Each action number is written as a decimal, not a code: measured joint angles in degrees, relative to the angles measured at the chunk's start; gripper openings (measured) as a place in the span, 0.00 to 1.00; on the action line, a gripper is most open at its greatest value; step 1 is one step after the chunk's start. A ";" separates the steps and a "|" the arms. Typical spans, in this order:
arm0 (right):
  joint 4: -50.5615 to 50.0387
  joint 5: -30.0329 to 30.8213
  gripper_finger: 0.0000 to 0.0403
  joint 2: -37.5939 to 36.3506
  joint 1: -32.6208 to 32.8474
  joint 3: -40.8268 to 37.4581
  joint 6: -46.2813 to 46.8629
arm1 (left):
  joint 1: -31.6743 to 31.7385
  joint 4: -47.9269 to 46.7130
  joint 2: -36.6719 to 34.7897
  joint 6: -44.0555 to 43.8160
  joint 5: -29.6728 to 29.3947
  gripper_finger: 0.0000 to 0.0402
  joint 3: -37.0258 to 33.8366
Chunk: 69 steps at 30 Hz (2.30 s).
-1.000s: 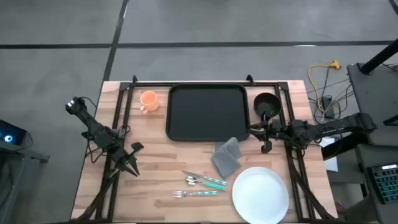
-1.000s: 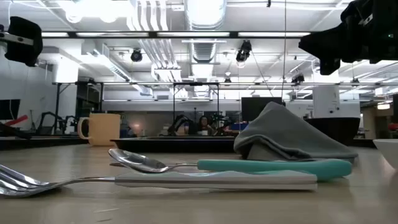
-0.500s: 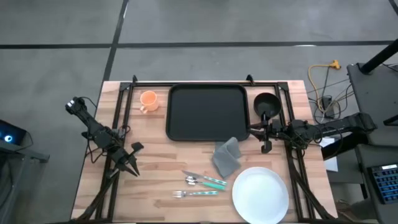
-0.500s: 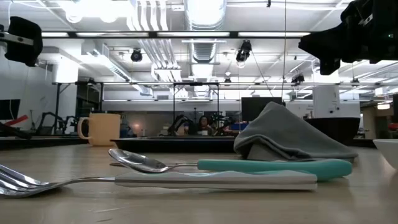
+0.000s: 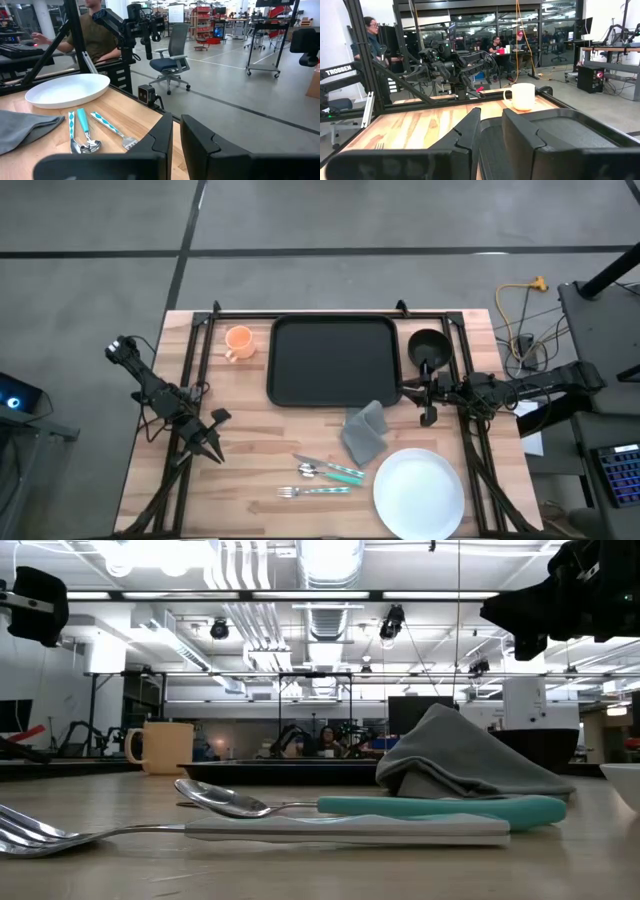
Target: Set up tray
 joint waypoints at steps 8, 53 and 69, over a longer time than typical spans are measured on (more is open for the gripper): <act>0.01 0.02 0.20 -0.01 0.02 -0.01 0.00 | 0.01 0.00 0.00 0.00 0.00 0.05 0.00; 0.00 0.00 0.19 -0.02 0.01 -0.02 0.00 | 0.02 0.00 0.00 -0.02 -0.02 0.05 0.00; 0.00 0.00 0.19 -0.01 0.01 -0.02 0.00 | 0.00 0.00 -0.02 0.00 -0.02 0.05 0.00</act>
